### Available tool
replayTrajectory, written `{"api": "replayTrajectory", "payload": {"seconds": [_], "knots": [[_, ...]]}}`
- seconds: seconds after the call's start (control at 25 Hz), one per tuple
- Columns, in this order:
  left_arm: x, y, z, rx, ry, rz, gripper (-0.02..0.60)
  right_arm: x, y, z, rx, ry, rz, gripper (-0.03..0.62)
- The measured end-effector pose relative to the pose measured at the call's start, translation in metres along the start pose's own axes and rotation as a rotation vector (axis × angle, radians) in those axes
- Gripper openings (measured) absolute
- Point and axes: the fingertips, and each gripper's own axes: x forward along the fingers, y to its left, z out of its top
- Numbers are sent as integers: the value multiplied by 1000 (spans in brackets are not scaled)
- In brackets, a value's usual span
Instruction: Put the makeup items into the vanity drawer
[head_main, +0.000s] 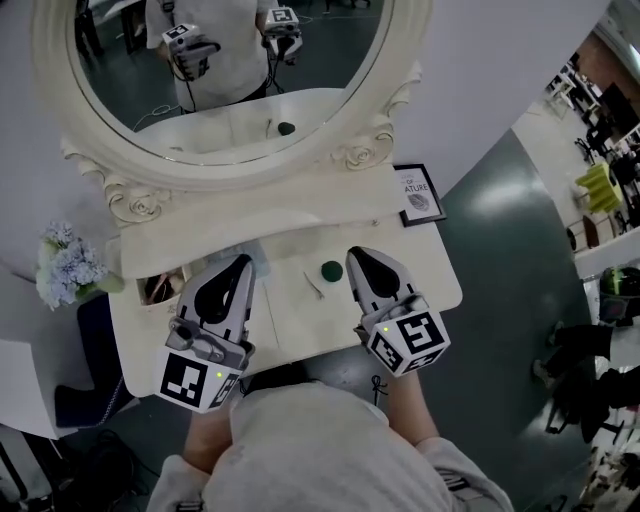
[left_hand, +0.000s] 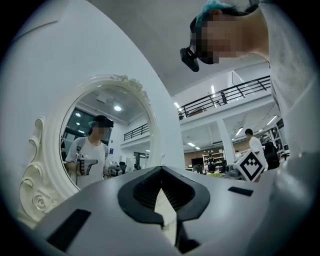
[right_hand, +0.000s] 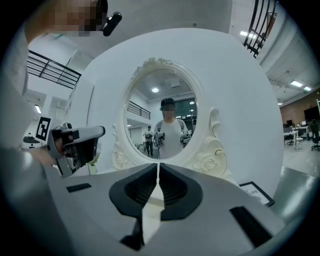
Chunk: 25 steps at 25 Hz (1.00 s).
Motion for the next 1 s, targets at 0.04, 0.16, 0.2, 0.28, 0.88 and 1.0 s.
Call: {"api": "replayTrajectory", "payload": {"seconds": [0.04, 0.16, 0.2, 0.28, 0.88, 1.0], "knots": [[2, 3, -3, -4, 5, -5, 14, 4, -3, -7, 2, 24, -9, 28], [4, 10, -14, -18, 21, -22, 14, 14, -9, -30, 12, 96, -33, 28], [5, 12, -18, -24, 25, -27, 14, 16, -11, -38, 17, 119, -41, 27], [7, 15, -25, -36, 34, -35, 14, 20, -14, -55, 29, 164, -56, 28], [8, 34, -52, -92, 88, -51, 14, 31, -32, -166, 108, 508, -104, 28], [3, 38, -55, -92, 96, -46, 14, 32, -36, -186, 126, 555, -113, 28]]}}
